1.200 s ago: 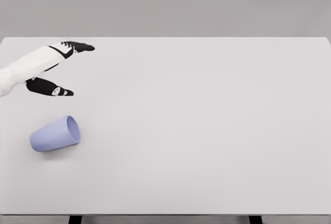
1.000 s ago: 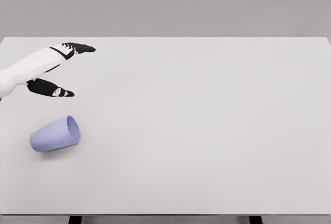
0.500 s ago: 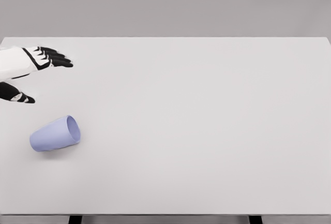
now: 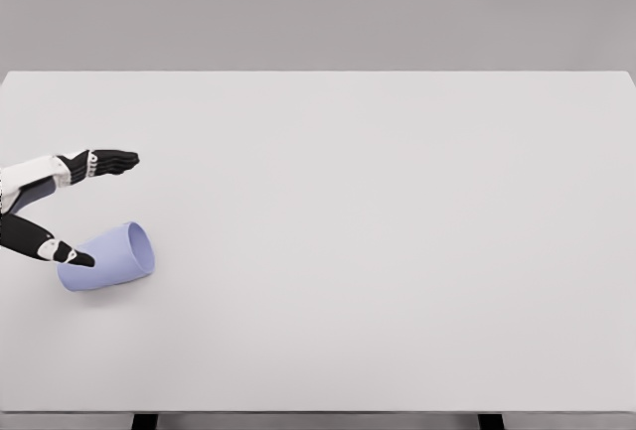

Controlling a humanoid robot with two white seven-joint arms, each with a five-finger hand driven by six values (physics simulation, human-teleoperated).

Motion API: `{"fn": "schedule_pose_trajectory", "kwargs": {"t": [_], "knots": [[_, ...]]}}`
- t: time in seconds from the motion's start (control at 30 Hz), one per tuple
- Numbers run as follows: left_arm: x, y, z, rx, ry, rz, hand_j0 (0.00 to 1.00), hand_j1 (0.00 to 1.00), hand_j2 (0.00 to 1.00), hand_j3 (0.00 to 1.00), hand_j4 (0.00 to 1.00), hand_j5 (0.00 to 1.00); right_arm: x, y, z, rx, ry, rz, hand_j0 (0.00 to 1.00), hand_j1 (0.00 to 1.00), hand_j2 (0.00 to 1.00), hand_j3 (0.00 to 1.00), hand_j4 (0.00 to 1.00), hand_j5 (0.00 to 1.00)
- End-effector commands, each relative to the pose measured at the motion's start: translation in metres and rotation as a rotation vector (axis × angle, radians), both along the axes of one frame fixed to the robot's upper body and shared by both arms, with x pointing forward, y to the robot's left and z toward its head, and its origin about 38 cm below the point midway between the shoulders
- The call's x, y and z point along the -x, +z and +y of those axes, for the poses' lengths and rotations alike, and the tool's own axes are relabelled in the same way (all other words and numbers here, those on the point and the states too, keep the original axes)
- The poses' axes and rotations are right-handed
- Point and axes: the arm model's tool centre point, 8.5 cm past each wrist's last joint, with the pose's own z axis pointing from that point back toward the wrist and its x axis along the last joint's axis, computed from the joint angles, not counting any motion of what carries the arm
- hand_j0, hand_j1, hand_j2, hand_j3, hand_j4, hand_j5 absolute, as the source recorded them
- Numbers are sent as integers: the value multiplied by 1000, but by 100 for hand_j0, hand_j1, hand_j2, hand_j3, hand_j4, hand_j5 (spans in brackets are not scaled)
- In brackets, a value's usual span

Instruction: Flip the cup with left arm and place it on the table

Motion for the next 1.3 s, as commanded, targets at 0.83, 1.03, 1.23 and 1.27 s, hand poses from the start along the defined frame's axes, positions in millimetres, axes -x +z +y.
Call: {"fn": "schedule_pose_trajectory", "kwargs": {"t": [0.83,1.03,1.23,1.27], "knots": [[-3,-61,-18,-181,77,118,100,100,100,100,100,100,0,0,0,0,0,0,100,100,100,100,100,100],[-4,-64,-20,-176,84,123,100,100,100,100,100,100,0,0,0,0,0,0,100,100,100,100,100,100],[-3,-72,-24,-208,82,127,100,100,100,100,100,100,0,0,0,0,0,0,100,100,100,100,100,100],[-3,-73,-25,-218,81,122,100,100,100,100,100,100,0,0,0,0,0,0,100,100,100,100,100,100]]}}
